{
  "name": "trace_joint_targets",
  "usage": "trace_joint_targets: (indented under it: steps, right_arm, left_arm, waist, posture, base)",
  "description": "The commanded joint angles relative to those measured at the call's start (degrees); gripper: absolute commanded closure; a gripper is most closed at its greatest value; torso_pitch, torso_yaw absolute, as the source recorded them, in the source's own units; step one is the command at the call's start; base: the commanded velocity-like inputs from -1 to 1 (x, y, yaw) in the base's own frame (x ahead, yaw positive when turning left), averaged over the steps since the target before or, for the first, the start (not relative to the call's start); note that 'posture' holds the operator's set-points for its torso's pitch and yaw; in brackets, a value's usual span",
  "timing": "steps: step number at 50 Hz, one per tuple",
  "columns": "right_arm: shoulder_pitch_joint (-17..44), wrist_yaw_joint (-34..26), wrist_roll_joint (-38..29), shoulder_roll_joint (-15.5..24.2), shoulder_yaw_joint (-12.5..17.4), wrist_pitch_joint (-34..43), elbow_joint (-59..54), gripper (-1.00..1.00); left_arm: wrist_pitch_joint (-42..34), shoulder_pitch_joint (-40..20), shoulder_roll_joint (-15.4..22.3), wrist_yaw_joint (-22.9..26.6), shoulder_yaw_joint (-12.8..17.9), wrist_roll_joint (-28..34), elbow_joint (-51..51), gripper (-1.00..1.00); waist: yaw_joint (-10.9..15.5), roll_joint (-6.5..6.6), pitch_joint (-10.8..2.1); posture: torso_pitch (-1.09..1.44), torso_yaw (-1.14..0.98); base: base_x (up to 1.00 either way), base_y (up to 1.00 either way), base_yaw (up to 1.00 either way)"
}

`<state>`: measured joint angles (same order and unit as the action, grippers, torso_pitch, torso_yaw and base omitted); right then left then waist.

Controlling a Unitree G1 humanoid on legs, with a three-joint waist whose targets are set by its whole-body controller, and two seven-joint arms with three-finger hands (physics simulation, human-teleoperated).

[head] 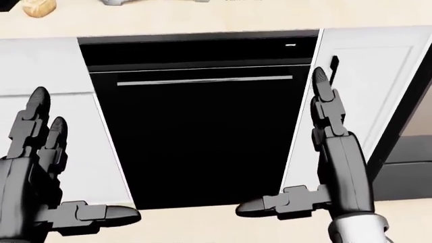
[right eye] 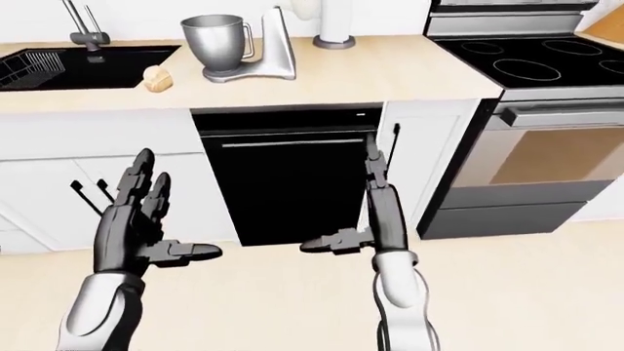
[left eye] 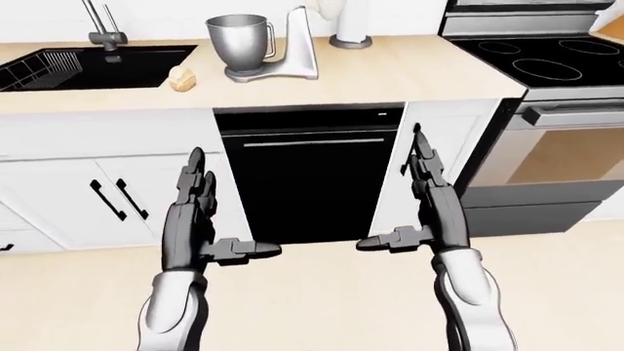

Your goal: Place the bread in the stand mixer bowl.

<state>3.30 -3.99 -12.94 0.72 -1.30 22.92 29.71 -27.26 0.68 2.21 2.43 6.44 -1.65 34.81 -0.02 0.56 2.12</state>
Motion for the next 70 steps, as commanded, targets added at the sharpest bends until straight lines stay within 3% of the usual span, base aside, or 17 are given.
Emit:
trace_joint_targets:
  steps: [1, 6, 15, 19, 20, 29, 32, 33, 36, 41, 45, 46, 47, 53, 58, 65, 70]
  right_arm:
    - [1.01, 0.44, -0.07, 0.18, 0.25, -1.94, 2.19, -1.0]
    - [0.98, 0.41, -0.12, 0.2, 0.22, -1.8, 2.44, -1.0]
    - [0.97, 0.39, -0.18, 0.13, 0.07, -1.73, 2.39, -1.0]
    - [1.04, 0.35, -0.2, 0.13, -0.01, -1.59, 2.43, -1.0]
    - [1.04, 0.34, -0.22, 0.13, -0.03, -1.56, 2.44, -1.0]
    - [0.97, 0.34, -0.27, 0.04, -0.22, -1.48, 2.24, -1.0]
    - [1.03, 0.34, -0.28, 0.05, -0.23, -1.51, 2.06, -1.0]
    - [1.05, 0.34, -0.26, 0.05, -0.22, -1.55, 1.96, -1.0]
    - [1.01, 0.41, -0.24, 0.01, -0.25, -1.74, 1.74, -1.0]
    - [0.98, 0.45, -0.17, 0.0, -0.29, -2.06, 1.33, -1.0]
    - [0.94, 0.37, -0.16, 0.01, -0.39, -2.19, 1.21, -1.0]
    - [0.92, 0.38, -0.08, 0.01, -0.34, -2.41, 0.96, -1.0]
    - [0.92, 0.39, -0.06, 0.0, -0.34, -2.47, 0.87, -1.0]
    - [0.83, 0.32, -0.07, -0.03, -0.48, -2.72, 0.6, -1.0]
    - [0.81, 0.23, -0.11, -0.03, -0.58, -2.79, 0.53, -1.0]
    - [0.77, 0.04, -0.09, 0.03, -0.49, -2.83, 0.53, -1.0]
    - [0.73, -0.03, -0.17, 0.02, -0.6, -2.93, 0.44, -1.0]
  left_arm:
    - [2.08, -0.98, 0.05, 0.32, -0.39, 0.08, 2.09, -1.0]
    - [2.37, -0.99, 0.08, 0.46, -0.31, 0.47, 1.69, -1.0]
    - [2.5, -0.85, -0.01, 0.65, -0.57, 0.93, 1.64, -1.0]
    - [2.72, -1.14, 0.05, 0.66, -0.12, 0.9, 1.08, -1.0]
    - [2.71, -1.07, 0.05, 0.67, -0.14, 0.92, 1.18, -1.0]
    - [3.39, -1.02, 0.12, 0.73, -0.09, 1.32, 0.37, -1.0]
    - [3.49, -0.91, 0.06, 0.71, -0.3, 1.54, 0.38, -1.0]
    - [3.52, -0.84, 0.06, 0.75, -0.36, 1.59, 0.45, -1.0]
    - [3.46, -0.93, 0.08, 0.8, -0.25, 1.6, 0.44, -1.0]
    - [3.04, -0.7, 0.03, 0.82, -0.43, 1.85, 1.38, -1.0]
    - [3.4, -0.69, 0.0, 0.91, -0.43, 2.08, 1.05, -1.0]
    - [3.28, -0.67, 0.0, 0.92, -0.5, 2.15, 1.23, -1.0]
    - [3.42, -0.58, -0.02, 0.94, -0.52, 2.19, 1.17, -1.0]
    - [3.46, -0.53, -0.06, 1.03, -0.56, 2.32, 1.15, -1.0]
    - [3.36, -0.19, -0.14, 1.16, -0.77, 2.53, 1.7, -1.0]
    - [3.43, -0.01, -0.18, 1.28, -0.7, 2.6, 1.88, -1.0]
    - [3.51, -0.01, -0.18, 1.35, -0.56, 2.64, 1.78, -1.0]
  waist:
    - [-0.17, 0.22, -0.77]
    - [-0.29, -4.76, -1.54]
    - [-0.29, -0.78, -0.66]
    - [-0.46, 5.26, -1.79]
    - [0.06, 3.09, -1.47]
    - [-0.06, -1.03, -0.63]
    - [-0.25, -5.12, -1.68]
    - [-0.87, -2.89, -1.04]
    - [-0.61, -3.27, -1.31]
    - [-0.34, -0.5, -0.56]
    - [-0.28, 6.25, -1.99]
    - [0.28, 3.08, -0.89]
    - [-0.08, 3.85, -0.79]
    - [0.0, 0.59, -0.86]
    - [-0.09, -4.25, -1.26]
    - [-0.25, -2.16, -1.22]
    - [-0.52, 2.2, -0.71]
  posture:
    - [0.0, 0.0]
    - [0.0, 0.0]
    - [0.0, 0.0]
    - [0.0, 0.0]
    - [0.0, 0.0]
    - [0.0, 0.0]
    - [0.0, 0.0]
    - [0.0, 0.0]
    - [0.0, 0.0]
    - [0.0, 0.0]
    - [0.0, 0.0]
    - [0.0, 0.0]
    - [0.0, 0.0]
    - [0.0, 0.0]
    - [0.0, 0.0]
    - [0.0, 0.0]
    - [0.0, 0.0]
  base:
    - [0.0, 0.16, 0.0]
    - [0.0, 0.16, 0.0]
    - [0.0, 0.16, 0.0]
    - [0.0, 0.16, 0.0]
    - [0.0, 0.16, 0.0]
    - [0.0, 0.16, 0.0]
    - [0.0, 0.16, 0.0]
    - [0.0, 0.16, 0.0]
    - [0.0, 0.16, 0.0]
    - [0.0, 0.16, 0.0]
    - [0.0, 0.16, 0.0]
    - [0.0, 0.16, 0.0]
    - [0.0, 0.16, 0.0]
    - [0.0, 0.16, 0.0]
    - [0.0, 0.16, 0.0]
    - [0.0, 0.16, 0.0]
    - [0.0, 0.16, 0.0]
